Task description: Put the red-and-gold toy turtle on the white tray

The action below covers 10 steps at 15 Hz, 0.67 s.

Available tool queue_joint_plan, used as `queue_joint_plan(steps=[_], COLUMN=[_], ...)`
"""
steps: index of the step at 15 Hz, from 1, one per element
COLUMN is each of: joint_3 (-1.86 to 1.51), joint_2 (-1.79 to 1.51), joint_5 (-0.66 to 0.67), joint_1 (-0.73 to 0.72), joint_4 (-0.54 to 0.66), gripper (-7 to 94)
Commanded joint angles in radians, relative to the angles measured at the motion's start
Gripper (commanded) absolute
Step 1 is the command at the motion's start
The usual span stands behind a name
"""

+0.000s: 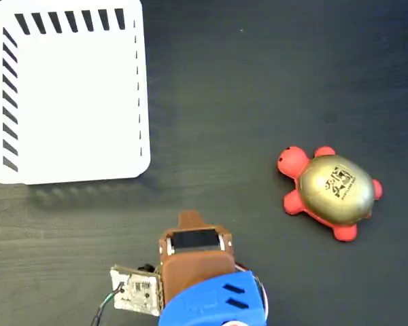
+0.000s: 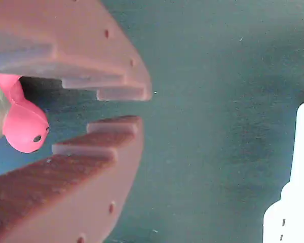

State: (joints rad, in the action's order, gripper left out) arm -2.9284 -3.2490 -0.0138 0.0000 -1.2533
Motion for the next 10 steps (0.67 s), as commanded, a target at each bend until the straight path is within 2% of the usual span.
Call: queue_joint_plan(steps=[1, 10], joint_3=[0.009, 0.009], joint_2=[0.000, 0.000], joint_5=[-0.005, 0.015], joint_1=[0.003, -0.020], joint_4=[-0.011, -0.009], gripper=[0, 1])
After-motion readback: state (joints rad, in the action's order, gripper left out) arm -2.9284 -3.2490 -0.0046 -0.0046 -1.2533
